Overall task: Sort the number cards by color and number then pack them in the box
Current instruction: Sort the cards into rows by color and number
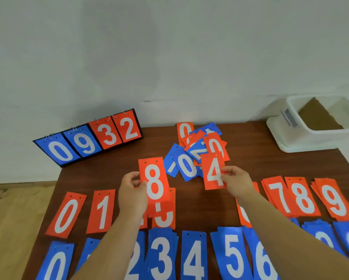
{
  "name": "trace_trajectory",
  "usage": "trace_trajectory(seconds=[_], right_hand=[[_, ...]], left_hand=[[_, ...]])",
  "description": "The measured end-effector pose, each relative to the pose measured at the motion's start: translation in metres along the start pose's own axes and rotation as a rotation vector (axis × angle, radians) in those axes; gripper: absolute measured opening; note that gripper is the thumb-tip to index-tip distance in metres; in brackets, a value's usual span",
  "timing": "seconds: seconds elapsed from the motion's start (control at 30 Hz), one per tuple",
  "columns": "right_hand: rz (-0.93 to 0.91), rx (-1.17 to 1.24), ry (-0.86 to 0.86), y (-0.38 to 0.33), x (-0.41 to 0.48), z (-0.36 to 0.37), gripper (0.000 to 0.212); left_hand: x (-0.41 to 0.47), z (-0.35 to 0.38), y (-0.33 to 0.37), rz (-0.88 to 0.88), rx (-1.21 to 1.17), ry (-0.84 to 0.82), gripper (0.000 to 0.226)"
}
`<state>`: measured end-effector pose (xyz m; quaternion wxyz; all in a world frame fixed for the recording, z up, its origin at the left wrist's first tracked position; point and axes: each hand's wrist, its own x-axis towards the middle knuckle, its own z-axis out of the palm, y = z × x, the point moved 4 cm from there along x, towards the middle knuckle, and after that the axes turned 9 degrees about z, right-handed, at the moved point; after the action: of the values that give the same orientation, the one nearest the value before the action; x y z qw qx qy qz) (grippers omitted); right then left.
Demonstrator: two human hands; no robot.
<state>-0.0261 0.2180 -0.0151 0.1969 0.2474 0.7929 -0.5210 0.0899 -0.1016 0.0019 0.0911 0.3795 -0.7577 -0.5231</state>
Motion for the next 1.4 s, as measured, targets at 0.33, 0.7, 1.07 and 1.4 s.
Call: trace_trajectory(seconds=[0.33,0.7,1.07,1.4], right_hand=[[0.048,-0.363,-0.221,0.059,-0.043,0.065,0.024],[-0.077,-0.815,-0.016,0.069,-0.069,0.095,0.045],[-0.016,-0.102,-0.257,0.006,-0.106,0.099,0.034],[-0.010,-0.098,-0.157,0.007,-0.099,0.067,0.033]], left_hand=[[0.018,-0.006,-0.014,0.009,0.025,-0.072,0.035],[-0.006,-0.013,-0.024,0.026,0.029,-0.167,0.032],[-0.046,0.017,0.001,-0.050,-0.222,-0.304,0.036],[-0.075,0.036,0.013,-0.169,-0.320,-0.621,0.048]])
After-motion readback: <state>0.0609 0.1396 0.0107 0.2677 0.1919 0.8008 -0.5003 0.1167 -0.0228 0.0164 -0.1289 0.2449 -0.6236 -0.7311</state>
